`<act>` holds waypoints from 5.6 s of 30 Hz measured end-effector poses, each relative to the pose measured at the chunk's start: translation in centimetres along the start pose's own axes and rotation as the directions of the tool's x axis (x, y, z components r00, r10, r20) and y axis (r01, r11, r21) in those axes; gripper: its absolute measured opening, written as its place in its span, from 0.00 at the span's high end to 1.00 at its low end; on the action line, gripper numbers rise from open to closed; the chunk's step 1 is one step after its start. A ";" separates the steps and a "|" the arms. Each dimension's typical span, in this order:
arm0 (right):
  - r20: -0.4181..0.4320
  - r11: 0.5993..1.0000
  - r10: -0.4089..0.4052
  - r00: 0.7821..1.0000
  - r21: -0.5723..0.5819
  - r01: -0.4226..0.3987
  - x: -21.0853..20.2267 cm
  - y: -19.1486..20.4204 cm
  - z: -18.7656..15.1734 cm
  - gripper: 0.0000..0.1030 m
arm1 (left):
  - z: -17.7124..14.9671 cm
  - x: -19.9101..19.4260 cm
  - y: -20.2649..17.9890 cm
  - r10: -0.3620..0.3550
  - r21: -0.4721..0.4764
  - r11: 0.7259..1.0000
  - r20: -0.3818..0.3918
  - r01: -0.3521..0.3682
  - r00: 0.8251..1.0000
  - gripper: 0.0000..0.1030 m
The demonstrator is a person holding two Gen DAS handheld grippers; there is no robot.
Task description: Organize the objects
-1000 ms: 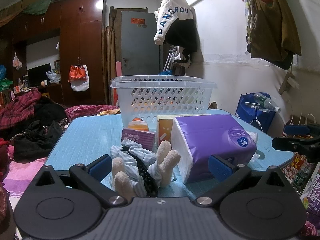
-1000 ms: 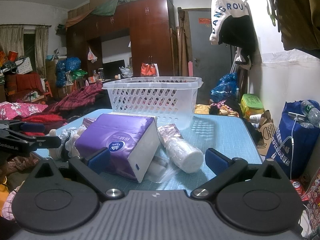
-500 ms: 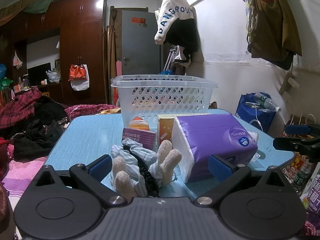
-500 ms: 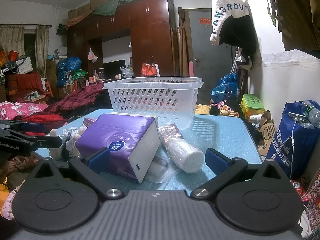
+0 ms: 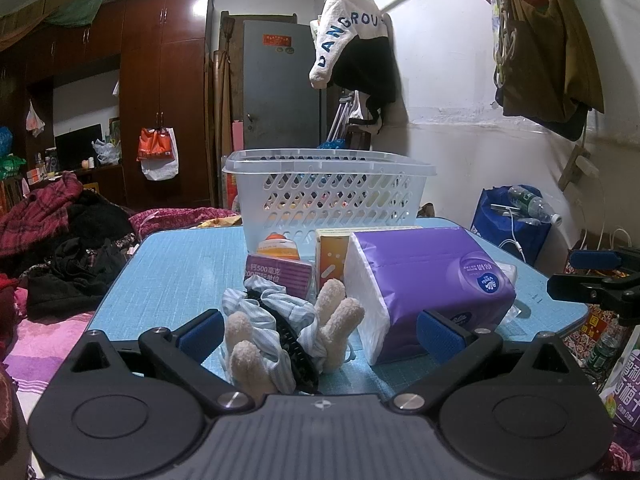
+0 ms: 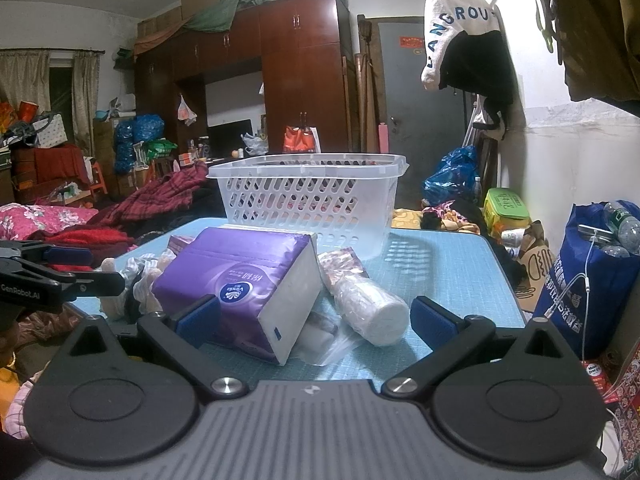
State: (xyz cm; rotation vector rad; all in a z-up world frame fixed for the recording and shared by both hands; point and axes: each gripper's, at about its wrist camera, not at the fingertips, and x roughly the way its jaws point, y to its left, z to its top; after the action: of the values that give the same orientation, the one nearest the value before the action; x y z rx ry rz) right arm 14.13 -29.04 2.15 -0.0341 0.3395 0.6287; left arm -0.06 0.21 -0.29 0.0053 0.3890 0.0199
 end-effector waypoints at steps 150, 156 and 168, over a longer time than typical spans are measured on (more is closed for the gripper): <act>-0.010 0.929 0.370 0.929 0.024 -0.370 6.3 2.0 1.2 0.32 | -1.1 1.6 7.3 -0.027 -0.137 0.990 0.068 0.036 0.997 0.12; -0.097 0.912 0.410 0.907 0.013 -0.410 9.0 3.9 0.7 0.58 | -2.6 2.0 6.5 -0.015 -0.130 0.991 0.067 0.024 0.998 0.40; -0.080 0.885 0.450 0.889 -0.095 -0.456 7.5 5.9 0.5 0.84 | -4.1 1.4 5.9 -0.025 -0.120 0.992 0.153 0.044 0.988 0.77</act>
State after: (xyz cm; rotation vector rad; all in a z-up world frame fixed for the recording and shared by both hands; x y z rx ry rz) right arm 16.46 -19.92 0.63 -0.0811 0.3692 1.1156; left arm -0.45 6.11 -4.54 -0.1213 0.2358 0.0090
